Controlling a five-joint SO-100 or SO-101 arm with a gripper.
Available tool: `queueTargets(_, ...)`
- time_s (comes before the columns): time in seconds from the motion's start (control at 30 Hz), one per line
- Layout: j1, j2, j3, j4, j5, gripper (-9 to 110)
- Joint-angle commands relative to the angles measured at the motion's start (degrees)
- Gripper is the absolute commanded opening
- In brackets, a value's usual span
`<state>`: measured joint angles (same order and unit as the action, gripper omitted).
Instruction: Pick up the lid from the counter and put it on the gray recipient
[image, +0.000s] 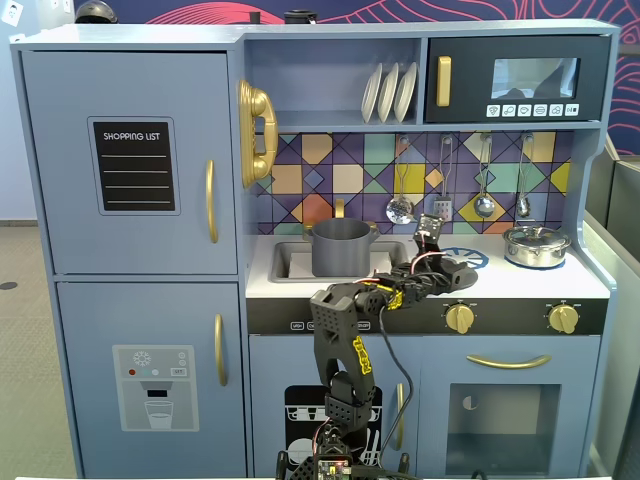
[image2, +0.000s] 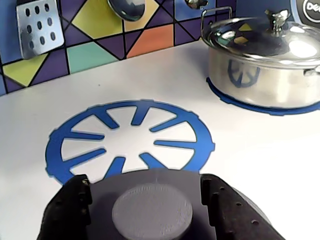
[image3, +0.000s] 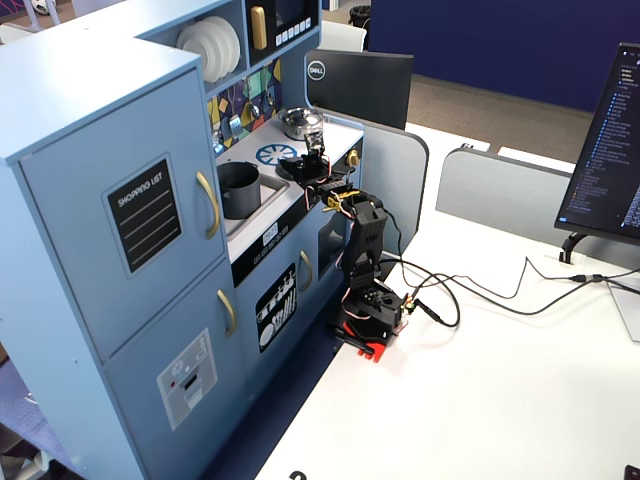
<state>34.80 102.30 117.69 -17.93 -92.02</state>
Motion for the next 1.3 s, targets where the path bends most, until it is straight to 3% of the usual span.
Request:
queueTargets(0.0, -0.3, -0.7, -5.2, -2.1, -0.2, 15)
queueTargets(0.23, -0.8, -2.8, -5.6, -1.8, -0.2, 11)
queueTargets(0.37, -1.2, -3.2, -5.0, -1.5, -1.3, 0)
queueTargets(0.7, -2.7, -1.8, -10.9, -0.5, -1.7, 0)
queueTargets(1.27, -17.0, 2.3, -48.1, 30.8, -3.6, 0)
